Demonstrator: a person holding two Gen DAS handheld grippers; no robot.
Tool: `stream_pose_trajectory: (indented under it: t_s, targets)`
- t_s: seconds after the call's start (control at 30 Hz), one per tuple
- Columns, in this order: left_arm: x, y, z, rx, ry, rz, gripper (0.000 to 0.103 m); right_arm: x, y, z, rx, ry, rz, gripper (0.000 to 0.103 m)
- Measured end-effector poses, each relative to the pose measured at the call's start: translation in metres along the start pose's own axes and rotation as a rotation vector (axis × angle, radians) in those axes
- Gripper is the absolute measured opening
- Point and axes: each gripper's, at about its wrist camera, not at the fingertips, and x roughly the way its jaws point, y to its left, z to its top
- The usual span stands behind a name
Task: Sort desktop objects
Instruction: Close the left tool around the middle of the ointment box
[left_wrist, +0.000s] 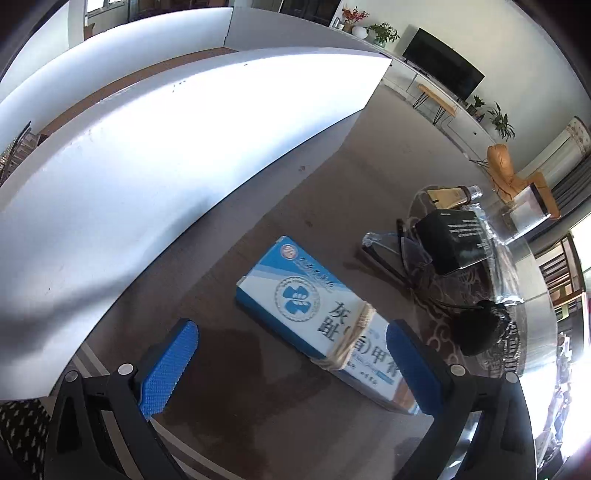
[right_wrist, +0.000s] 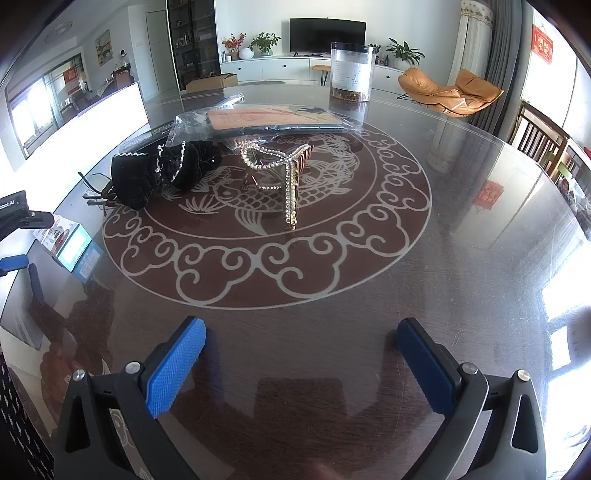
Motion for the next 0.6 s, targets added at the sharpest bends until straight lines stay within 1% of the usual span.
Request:
stream_pose_trajectory:
  t_s: [0.1,0.17,0.2,0.33,0.4,0.47,0.53,0.6]
  targets:
    - [-0.007,-0.018,0.003,-0.006,-0.022,-0.014,0.103,0.000,0.001,0.000,0.000,0.000,0.000,0.103]
    - [-0.007,-0.030,0.006,-0.013,-0.038,0.021,0.103,0.000,0.000,0.000,0.000,0.000,0.000,0.103]
    - [-0.006,-0.035,0.008,-0.022,-0.048,0.060,0.103,0.000,0.001,0.000,0.000,0.000,0.000,0.103]
    - [0.004,-0.035,0.002,-0.102,-0.048,0.170,0.103,0.000,0.000,0.000,0.000,0.000,0.000,0.103]
    - [0.009,-0.034,0.000,-0.125,-0.045,0.193,0.103,0.000,0.000,0.000,0.000,0.000,0.000,0.103]
    - [0.012,-0.038,0.000,-0.116,-0.047,0.205,0.103,0.000,0.000,0.000,0.000,0.000,0.000,0.103]
    - [0.016,-0.042,0.000,-0.102,-0.050,0.232,0.103,0.000,0.000,0.000,0.001,0.000,0.000,0.103]
    - [0.024,-0.042,0.000,-0.111,-0.028,0.256,0.103,0.000,0.000,0.000,0.000,0.000,0.000,0.103]
